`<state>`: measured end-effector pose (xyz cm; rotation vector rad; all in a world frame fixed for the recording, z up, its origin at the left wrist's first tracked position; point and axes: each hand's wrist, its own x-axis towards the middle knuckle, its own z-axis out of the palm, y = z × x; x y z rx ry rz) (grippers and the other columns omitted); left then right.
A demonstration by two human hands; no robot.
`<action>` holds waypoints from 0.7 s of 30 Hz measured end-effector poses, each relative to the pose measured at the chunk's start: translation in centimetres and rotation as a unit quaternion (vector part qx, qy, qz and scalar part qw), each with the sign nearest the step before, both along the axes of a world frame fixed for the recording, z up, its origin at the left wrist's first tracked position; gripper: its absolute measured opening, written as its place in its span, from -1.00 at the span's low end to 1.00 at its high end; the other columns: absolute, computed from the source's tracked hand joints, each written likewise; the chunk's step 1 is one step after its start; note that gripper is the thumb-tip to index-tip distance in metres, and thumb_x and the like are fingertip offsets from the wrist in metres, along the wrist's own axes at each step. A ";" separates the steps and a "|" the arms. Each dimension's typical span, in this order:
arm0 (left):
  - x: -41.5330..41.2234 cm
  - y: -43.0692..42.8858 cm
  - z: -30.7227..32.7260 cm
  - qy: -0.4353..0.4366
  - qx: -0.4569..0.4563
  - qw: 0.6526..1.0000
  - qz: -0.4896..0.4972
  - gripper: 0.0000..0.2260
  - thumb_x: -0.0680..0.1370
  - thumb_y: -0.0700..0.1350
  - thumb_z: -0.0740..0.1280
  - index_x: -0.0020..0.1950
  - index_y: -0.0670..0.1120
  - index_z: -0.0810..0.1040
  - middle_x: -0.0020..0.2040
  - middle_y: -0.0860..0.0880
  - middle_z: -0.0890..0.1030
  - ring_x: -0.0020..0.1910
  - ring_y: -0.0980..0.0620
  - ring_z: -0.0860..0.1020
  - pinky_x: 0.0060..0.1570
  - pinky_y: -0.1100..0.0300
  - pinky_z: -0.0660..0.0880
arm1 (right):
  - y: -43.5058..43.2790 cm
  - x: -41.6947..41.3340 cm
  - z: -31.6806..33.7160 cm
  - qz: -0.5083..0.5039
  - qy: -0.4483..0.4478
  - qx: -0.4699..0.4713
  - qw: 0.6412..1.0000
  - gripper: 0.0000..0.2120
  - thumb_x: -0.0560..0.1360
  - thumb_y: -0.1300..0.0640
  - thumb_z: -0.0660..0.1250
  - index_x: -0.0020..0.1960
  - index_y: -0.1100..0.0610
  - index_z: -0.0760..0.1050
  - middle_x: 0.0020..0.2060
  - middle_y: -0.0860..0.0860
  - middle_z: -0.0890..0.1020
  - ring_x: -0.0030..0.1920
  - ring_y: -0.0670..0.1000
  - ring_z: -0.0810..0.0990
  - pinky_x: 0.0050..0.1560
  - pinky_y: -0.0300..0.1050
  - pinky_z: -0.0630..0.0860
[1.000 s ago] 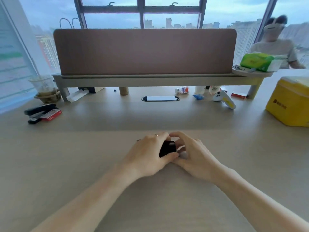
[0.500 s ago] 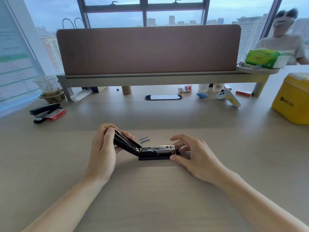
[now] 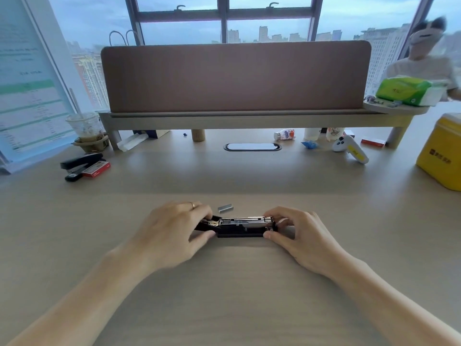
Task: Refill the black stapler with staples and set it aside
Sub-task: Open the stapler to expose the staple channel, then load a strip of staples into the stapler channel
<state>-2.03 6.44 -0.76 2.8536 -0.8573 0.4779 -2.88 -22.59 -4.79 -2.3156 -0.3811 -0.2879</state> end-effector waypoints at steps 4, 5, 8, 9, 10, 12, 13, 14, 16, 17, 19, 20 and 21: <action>0.4 0.1 -0.8 0.055 -0.096 0.994 0.015 -0.80 0.57 0.10 0.42 0.13 0.17 0.48 0.04 0.21 0.70 -0.06 0.01 0.67 -0.12 0.07 0.54 | 0.0 0.1 -0.1 0.001 -0.005 -0.003 1.000 -0.80 0.48 0.13 0.58 0.07 -0.04 0.67 -0.16 -0.10 0.74 -0.09 -0.09 0.69 -0.12 -0.56 0.43; 0.4 0.2 -1.0 0.078 -0.122 0.989 0.016 -0.81 0.57 0.08 0.43 0.14 0.18 0.50 0.04 0.23 0.69 -0.06 0.05 0.66 -0.07 0.06 0.57 | 0.0 0.1 -0.1 0.000 -0.004 -0.004 1.000 -0.80 0.48 0.12 0.58 0.07 -0.04 0.67 -0.16 -0.10 0.74 -0.08 -0.10 0.69 -0.12 -0.56 0.43; 0.5 0.4 -1.9 0.120 -0.164 0.979 0.023 -0.83 0.57 0.05 0.45 0.14 0.20 0.57 0.01 0.23 0.68 -0.03 0.12 0.65 0.01 0.06 0.58 | -0.1 0.2 -0.2 0.003 -0.003 -0.002 1.000 -0.80 0.48 0.12 0.58 0.07 -0.05 0.67 -0.16 -0.10 0.74 -0.11 -0.10 0.70 -0.11 -0.55 0.44; 0.5 0.5 -2.0 0.127 -0.165 0.978 0.029 -0.83 0.57 0.05 0.45 0.13 0.20 0.58 0.00 0.22 0.68 -0.03 0.12 0.64 0.01 0.07 0.58 | -0.1 0.2 -0.2 0.004 -0.004 -0.002 1.000 -0.80 0.48 0.12 0.57 0.07 -0.05 0.67 -0.16 -0.09 0.74 -0.13 -0.09 0.70 -0.11 -0.53 0.45; 0.6 0.5 -2.0 0.132 -0.162 0.977 0.034 -0.85 0.57 0.06 0.45 0.12 0.19 0.59 -0.01 0.22 0.68 -0.05 0.13 0.64 0.00 0.09 0.57 | -0.1 0.2 -0.2 0.004 -0.004 -0.003 1.000 -0.80 0.48 0.12 0.57 0.07 -0.06 0.67 -0.16 -0.09 0.74 -0.14 -0.08 0.70 -0.11 -0.52 0.46; 1.1 0.4 -1.5 0.150 -0.164 0.974 0.041 -0.87 0.57 0.09 0.44 0.10 0.16 0.63 -0.02 0.22 0.70 -0.06 0.20 0.64 -0.01 0.18 0.57 | -0.2 0.2 -0.3 0.005 -0.005 -0.005 1.000 -0.81 0.49 0.12 0.57 0.07 -0.05 0.66 -0.17 -0.08 0.74 -0.16 -0.06 0.69 -0.12 -0.51 0.46; 1.5 0.1 -0.9 0.161 -0.180 0.969 0.044 -0.89 0.58 0.09 0.43 0.07 0.13 0.65 -0.04 0.21 0.72 -0.06 0.22 0.65 -0.01 0.27 0.55 | -0.2 0.2 -0.3 0.004 -0.004 -0.004 1.000 -0.81 0.49 0.12 0.56 0.07 -0.05 0.66 -0.16 -0.08 0.74 -0.17 -0.07 0.69 -0.13 -0.51 0.45; 2.1 -0.3 -0.4 0.167 -0.199 0.964 0.050 -0.89 0.60 0.08 0.41 0.04 0.09 0.67 -0.07 0.19 0.73 -0.06 0.22 0.65 -0.03 0.34 0.53 | -0.2 0.2 -0.3 0.004 -0.003 -0.003 1.000 -0.81 0.50 0.12 0.56 0.07 -0.06 0.66 -0.16 -0.09 0.73 -0.16 -0.07 0.68 -0.13 -0.51 0.45; 3.9 -1.3 0.6 0.163 -0.215 0.960 0.077 -0.89 0.62 0.03 0.40 0.01 0.05 0.70 -0.11 0.14 0.72 -0.10 0.20 0.64 -0.05 0.30 0.53 | -0.1 0.2 -0.4 0.002 -0.003 -0.004 1.000 -0.79 0.50 0.11 0.56 0.08 -0.10 0.65 -0.17 -0.12 0.72 -0.13 -0.11 0.67 -0.12 -0.51 0.44; 4.9 -1.8 0.8 0.166 -0.206 0.960 0.091 -0.90 0.61 0.02 0.41 0.01 0.03 0.69 -0.10 0.12 0.72 -0.11 0.19 0.64 -0.04 0.23 0.54 | -0.1 0.2 -0.4 0.000 -0.004 -0.008 1.000 -0.78 0.49 0.10 0.55 0.09 -0.12 0.64 -0.16 -0.13 0.71 -0.11 -0.12 0.66 -0.10 -0.50 0.44; 6.6 -2.9 0.7 0.195 -0.156 0.962 0.112 -0.89 0.56 0.02 0.47 0.02 0.01 0.68 -0.06 0.09 0.70 -0.07 0.08 0.65 -0.05 0.17 0.52 | -0.2 0.2 -0.4 -0.004 -0.003 -0.016 1.000 -0.75 0.49 0.06 0.55 0.12 -0.15 0.63 -0.11 -0.15 0.71 -0.06 -0.14 0.67 -0.05 -0.47 0.46; 7.3 -3.4 0.6 0.210 -0.134 0.962 0.115 -0.86 0.52 0.03 0.51 0.01 0.01 0.67 -0.06 0.08 0.70 -0.05 0.05 0.66 -0.07 0.17 0.50 | -0.2 0.2 -0.4 -0.006 0.000 -0.015 1.000 -0.74 0.49 0.04 0.55 0.14 -0.16 0.63 -0.08 -0.16 0.71 -0.05 -0.15 0.68 -0.02 -0.45 0.47; 7.8 -3.8 0.4 0.219 -0.118 0.962 0.114 -0.83 0.48 0.02 0.55 -0.01 0.00 0.67 -0.06 0.06 0.71 -0.04 0.03 0.67 -0.09 0.19 0.49 | -0.2 0.1 -0.3 -0.008 0.004 -0.011 1.000 -0.73 0.48 0.03 0.55 0.15 -0.17 0.63 -0.05 -0.17 0.71 -0.04 -0.16 0.70 -0.01 -0.44 0.48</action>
